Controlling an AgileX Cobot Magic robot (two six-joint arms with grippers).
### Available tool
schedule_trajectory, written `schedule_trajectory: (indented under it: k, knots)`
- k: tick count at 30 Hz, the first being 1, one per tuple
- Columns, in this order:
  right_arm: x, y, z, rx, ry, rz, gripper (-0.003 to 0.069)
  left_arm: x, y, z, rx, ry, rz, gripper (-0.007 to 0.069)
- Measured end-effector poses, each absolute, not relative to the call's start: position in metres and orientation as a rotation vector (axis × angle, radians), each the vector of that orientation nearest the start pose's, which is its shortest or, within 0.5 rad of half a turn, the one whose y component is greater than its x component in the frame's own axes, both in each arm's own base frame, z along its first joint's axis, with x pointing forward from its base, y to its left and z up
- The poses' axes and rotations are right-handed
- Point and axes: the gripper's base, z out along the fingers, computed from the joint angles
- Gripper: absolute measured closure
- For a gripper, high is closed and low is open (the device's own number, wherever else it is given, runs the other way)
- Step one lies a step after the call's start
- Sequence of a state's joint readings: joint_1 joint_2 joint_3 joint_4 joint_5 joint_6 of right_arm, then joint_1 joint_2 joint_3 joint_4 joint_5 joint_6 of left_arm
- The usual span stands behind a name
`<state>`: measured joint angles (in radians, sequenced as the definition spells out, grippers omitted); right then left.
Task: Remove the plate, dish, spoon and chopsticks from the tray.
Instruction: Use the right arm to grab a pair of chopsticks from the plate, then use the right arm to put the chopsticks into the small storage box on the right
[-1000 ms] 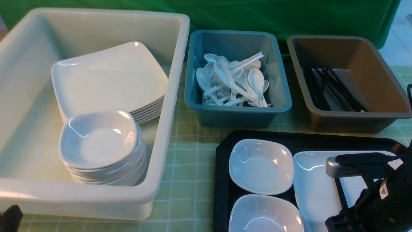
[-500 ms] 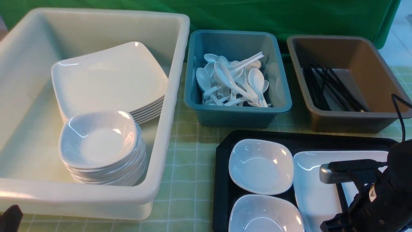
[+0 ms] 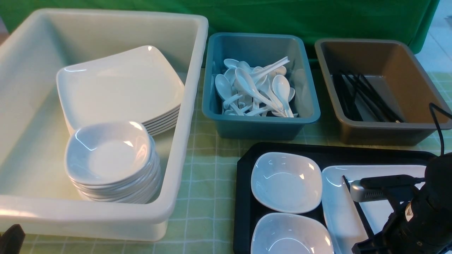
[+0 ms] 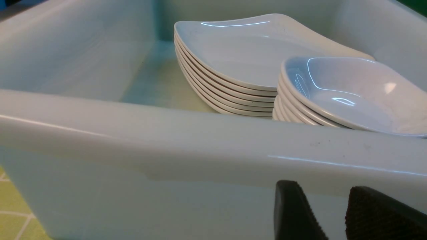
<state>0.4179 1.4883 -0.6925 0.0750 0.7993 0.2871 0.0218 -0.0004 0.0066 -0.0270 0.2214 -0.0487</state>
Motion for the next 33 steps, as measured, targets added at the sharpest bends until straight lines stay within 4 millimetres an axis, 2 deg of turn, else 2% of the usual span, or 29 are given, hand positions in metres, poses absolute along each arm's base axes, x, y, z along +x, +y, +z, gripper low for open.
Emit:
schedule_trajectory:
  k: [3,8,12,13,16,18,19,21,23,24,25,26,27,29,30,31,32,33]
  knots:
    - [0.2,0.094,0.175,-0.137,3.11,0.108,0.0547,0.056,0.001,0.191,-0.078,1.71,-0.045,0.04]
    - [0.186,0.089,0.2,-0.191,3.103,0.118,0.0547,0.056,0.001,0.191,-0.078,1.71,-0.045,0.04]
    - [0.18,0.083,0.248,-0.233,2.953,0.147,0.0547,0.056,0.001,0.191,-0.078,1.71,-0.045,0.04]
    - [0.18,0.083,0.251,-0.235,2.943,0.147,0.0547,0.056,0.001,0.191,-0.078,1.71,-0.045,0.04]
    - [0.191,0.078,0.296,-0.236,2.776,0.119,0.0547,0.056,0.001,0.191,-0.078,1.71,-0.045,0.04]
    - [0.2,0.075,0.311,-0.218,2.723,0.1,0.0547,0.056,0.001,0.191,-0.078,1.71,-0.045,0.04]
    - [0.213,0.071,0.324,-0.205,2.676,0.072,0.0547,0.056,0.001,0.191,-0.078,1.71,-0.045,0.04]
    - [0.234,0.064,0.335,-0.171,2.628,0.039,0.0547,0.056,0.001,0.191,-0.078,1.71,-0.045,0.04]
    - [0.261,0.057,0.342,-0.139,2.588,0.013,0.0547,0.056,0.001,0.191,-0.078,1.71,-0.045,0.04]
    - [0.264,0.057,0.342,-0.143,2.589,0.011,0.0547,0.056,0.001,0.191,-0.078,1.71,-0.045,0.04]
    - [0.29,0.05,0.342,-0.109,2.559,-0.005,0.0547,0.056,0.001,0.191,-0.078,1.71,-0.045,0.04]
    - [0.306,0.047,0.339,-0.093,2.545,-0.015,0.0547,0.056,0.001,0.191,-0.078,1.71,-0.045,0.04]
    - [0.31,0.046,0.339,-0.088,2.542,-0.015,0.0547,0.056,0.001,0.191,-0.078,1.71,-0.045,0.04]
    - [0.356,0.039,0.326,-0.07,2.503,-0.035,0.0547,0.056,0.001,0.191,-0.078,1.71,-0.045,0.04]
    - [0.357,0.039,0.326,-0.068,2.496,-0.035,0.0547,0.056,0.001,0.191,-0.078,1.71,-0.045,0.04]
    - [0.373,0.037,0.32,-0.065,2.476,-0.037,0.0547,0.056,0.001,0.191,-0.078,1.71,-0.045,0.04]
    - [0.397,0.036,0.311,-0.064,2.439,-0.037,0.0547,0.056,0.001,0.191,-0.078,1.71,-0.045,0.04]
    - [0.408,0.036,0.308,-0.064,2.414,-0.035,0.0547,0.056,0.001,0.191,-0.078,1.71,-0.045,0.04]
